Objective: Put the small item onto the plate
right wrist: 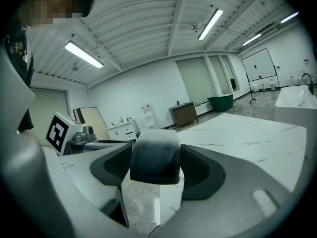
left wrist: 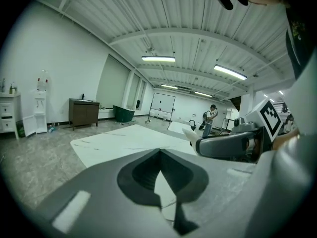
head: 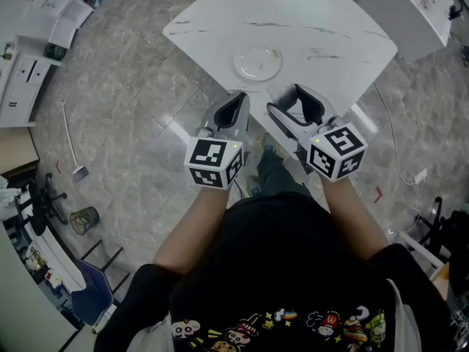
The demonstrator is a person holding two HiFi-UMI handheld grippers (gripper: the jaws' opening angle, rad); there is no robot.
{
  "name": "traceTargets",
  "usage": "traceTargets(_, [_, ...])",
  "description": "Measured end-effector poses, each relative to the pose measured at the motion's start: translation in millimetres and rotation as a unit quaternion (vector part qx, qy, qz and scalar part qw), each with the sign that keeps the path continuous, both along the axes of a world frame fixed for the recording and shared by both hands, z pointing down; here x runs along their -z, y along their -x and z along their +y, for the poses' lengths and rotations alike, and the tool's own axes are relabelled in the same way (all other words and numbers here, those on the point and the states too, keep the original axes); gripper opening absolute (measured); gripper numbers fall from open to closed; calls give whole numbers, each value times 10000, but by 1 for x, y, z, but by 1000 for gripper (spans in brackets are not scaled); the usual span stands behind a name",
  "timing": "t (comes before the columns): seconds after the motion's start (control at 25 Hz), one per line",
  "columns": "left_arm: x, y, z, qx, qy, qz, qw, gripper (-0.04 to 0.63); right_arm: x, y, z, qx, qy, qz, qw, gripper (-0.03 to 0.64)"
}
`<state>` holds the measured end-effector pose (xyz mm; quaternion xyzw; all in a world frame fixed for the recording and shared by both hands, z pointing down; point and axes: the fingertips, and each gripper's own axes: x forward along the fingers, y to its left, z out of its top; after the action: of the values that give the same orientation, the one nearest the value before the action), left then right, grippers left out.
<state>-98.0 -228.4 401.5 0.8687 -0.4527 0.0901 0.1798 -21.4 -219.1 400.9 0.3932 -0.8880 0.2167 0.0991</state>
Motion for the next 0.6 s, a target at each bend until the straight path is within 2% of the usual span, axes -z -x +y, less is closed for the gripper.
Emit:
traceTargets(0.4, [-50, -4, -53, 252, 465, -37, 9986, 0, -54, -2, -69, 125, 250, 311, 9991, 333])
traceTargets(0.6, [-62, -11, -74, 279, 565, -16, 9980, 0, -80, -1, -92, 254, 422, 419, 9979, 331])
